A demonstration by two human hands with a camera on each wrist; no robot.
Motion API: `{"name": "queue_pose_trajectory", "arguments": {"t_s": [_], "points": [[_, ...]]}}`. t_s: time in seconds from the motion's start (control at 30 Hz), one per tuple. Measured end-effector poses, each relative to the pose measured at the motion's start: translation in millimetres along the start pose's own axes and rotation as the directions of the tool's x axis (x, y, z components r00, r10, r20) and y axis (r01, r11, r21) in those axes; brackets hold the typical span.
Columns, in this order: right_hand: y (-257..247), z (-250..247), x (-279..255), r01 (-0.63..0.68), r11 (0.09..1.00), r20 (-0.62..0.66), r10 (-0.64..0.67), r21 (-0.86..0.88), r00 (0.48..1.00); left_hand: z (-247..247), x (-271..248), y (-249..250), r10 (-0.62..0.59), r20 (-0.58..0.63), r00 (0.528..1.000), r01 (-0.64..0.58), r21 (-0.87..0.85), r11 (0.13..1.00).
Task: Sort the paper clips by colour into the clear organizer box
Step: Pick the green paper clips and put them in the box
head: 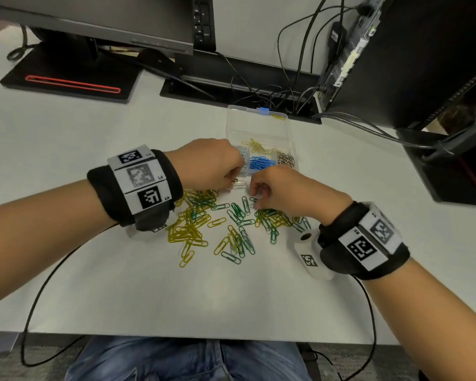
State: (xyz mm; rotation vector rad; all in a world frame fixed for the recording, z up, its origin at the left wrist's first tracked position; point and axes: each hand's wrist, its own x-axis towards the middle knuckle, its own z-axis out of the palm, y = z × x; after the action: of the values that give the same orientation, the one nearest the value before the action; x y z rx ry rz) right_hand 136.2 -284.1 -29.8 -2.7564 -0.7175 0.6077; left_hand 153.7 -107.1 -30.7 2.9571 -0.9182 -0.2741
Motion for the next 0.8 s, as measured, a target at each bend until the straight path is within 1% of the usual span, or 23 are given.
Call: {"name": "queue_pose_trajectory", "arguments": {"t_s": [0.07,0.27,0.33,0.47,0.6,0.7,0.8], "points": [[-2.2,1.5,5.7,-0.004,0.999,0.037,0.005,-0.033,0.999,-0.5,5.3,6.3,0.007,-0.011,1.000,-0.007,0.015,1.000],[4.8,0.0,5.9,-0.051,0.996,0.070,0.056,-0.074,0.996,0.7,15.4,20.9,0.028,0.034,0.999,-0.030,0.040,0.999],[8.6,-0.8,2.9,-0.050,0.996,0.041,0.053,-0.073,0.998,1.2,16.4,21.7,0.035,0.039,0.999,-0.037,0.038,0.999],[9.3,-0.4,2.4,-0.009,1.000,-0.028,0.009,0.000,1.000,0.8,17.1,23.7,0.030,0.050,0.998,-0.030,-0.001,1.000],[2.6,3.7,6.2,0.035,0.999,0.024,-0.035,-0.002,0.999,0.0,15.7,22.1,0.035,0.094,0.995,-0.035,0.001,0.999],[0.5,5.3,8.0,0.023,0.999,0.070,-0.020,-0.044,0.997,1.2,11.5,17.3,0.039,0.149,0.988,-0.041,0.008,0.999],[1.1,7.5,8.1,0.005,0.995,0.099,0.005,-0.095,0.995,-0.6,6.4,10.0,0.010,0.117,0.993,-0.006,-0.035,0.999]]}}
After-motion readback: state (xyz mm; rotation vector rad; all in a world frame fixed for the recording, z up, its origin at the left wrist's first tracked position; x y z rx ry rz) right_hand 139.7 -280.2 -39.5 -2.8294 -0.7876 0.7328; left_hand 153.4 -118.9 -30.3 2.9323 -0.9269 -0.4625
